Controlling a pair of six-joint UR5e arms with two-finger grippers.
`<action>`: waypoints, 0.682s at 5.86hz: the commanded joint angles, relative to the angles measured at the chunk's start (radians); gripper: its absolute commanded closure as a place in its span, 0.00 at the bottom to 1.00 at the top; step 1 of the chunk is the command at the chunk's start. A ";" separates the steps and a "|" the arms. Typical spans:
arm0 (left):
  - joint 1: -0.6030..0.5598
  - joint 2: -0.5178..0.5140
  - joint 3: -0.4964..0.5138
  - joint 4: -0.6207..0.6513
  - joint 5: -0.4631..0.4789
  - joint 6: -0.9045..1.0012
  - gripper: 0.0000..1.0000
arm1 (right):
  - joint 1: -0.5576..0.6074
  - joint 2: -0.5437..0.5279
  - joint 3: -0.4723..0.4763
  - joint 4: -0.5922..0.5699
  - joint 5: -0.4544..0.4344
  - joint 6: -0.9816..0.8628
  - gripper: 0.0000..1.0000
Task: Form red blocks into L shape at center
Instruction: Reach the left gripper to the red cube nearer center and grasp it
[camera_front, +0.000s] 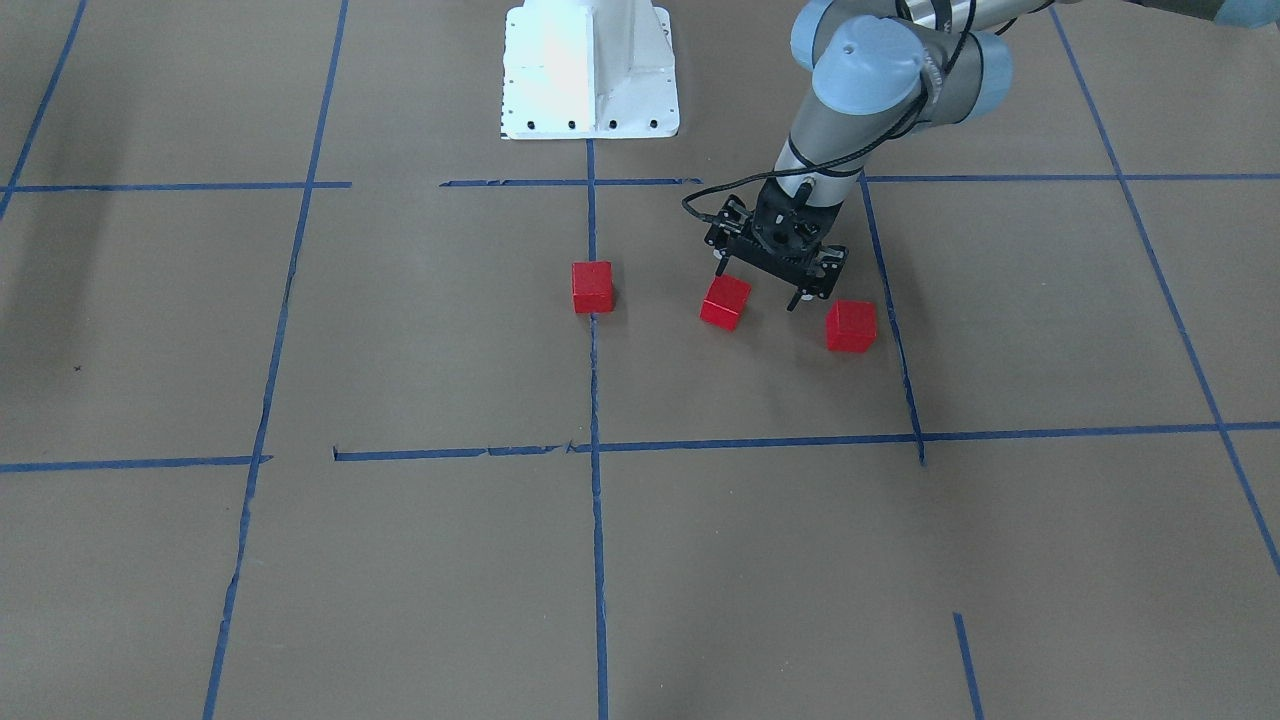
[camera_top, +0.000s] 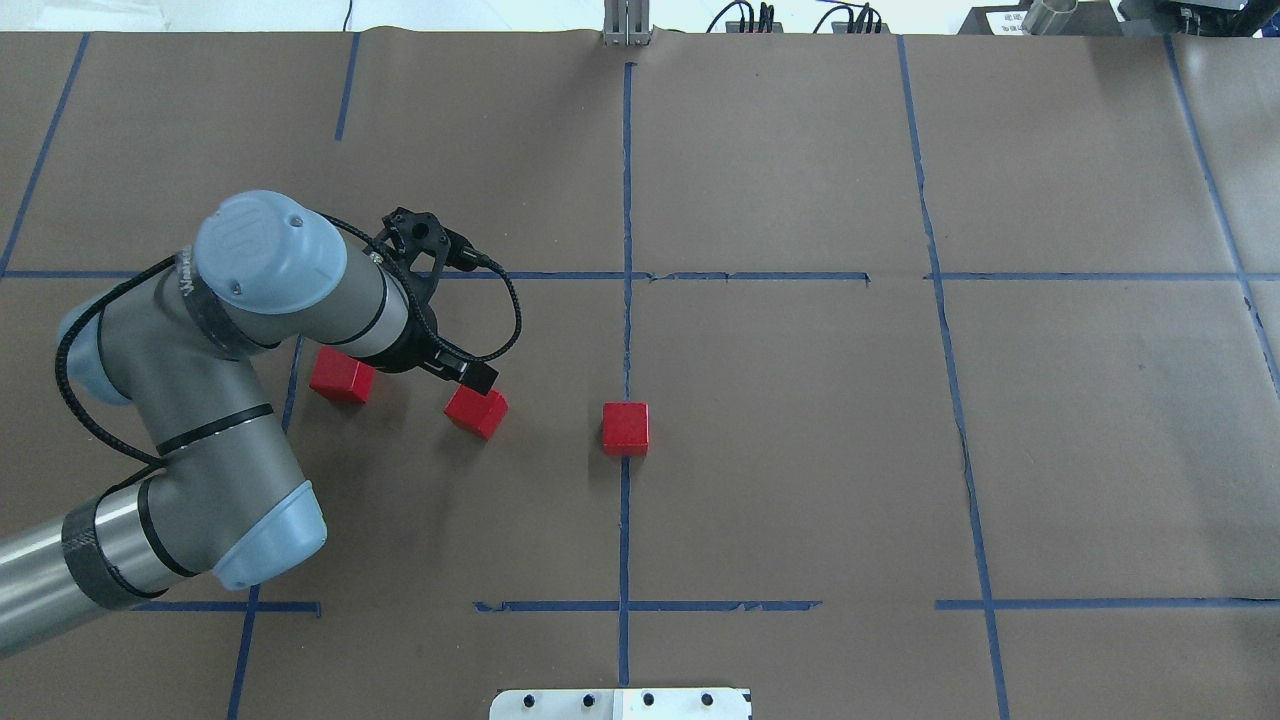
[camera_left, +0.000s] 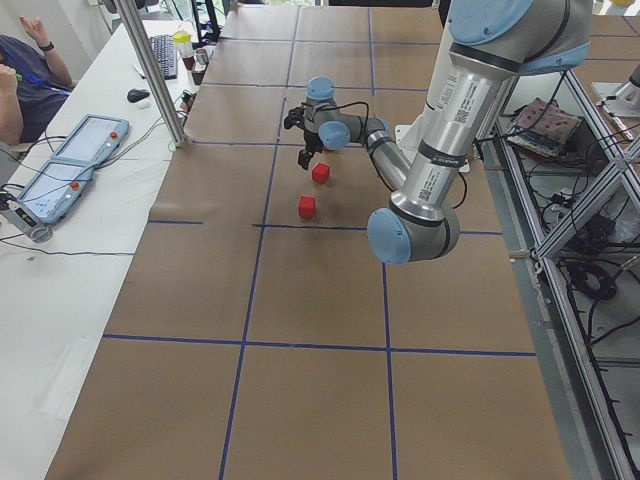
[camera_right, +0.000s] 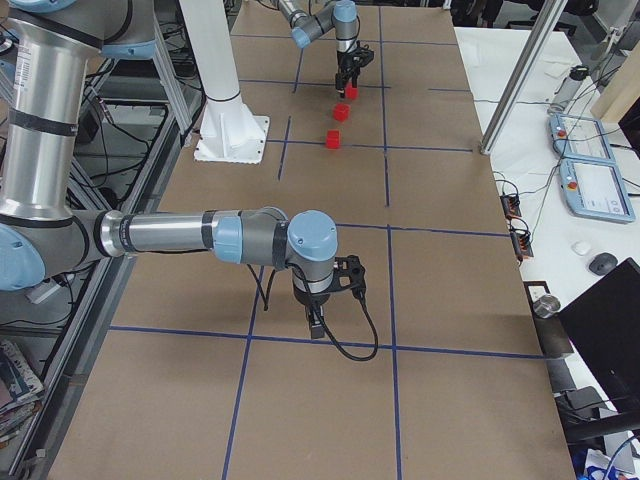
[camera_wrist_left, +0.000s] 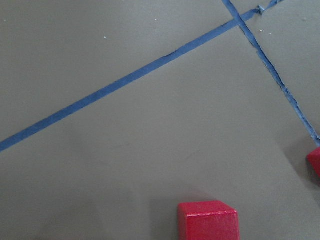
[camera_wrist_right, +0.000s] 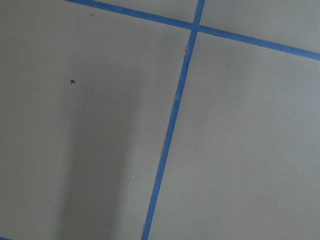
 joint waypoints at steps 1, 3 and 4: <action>0.040 -0.013 0.029 0.000 0.036 -0.093 0.00 | 0.001 0.000 0.000 0.000 0.001 0.000 0.00; 0.071 -0.016 0.060 0.000 0.069 -0.098 0.00 | -0.001 0.000 0.000 0.000 0.001 0.000 0.00; 0.071 -0.031 0.081 0.000 0.069 -0.098 0.00 | -0.001 0.000 -0.002 0.000 0.001 -0.002 0.00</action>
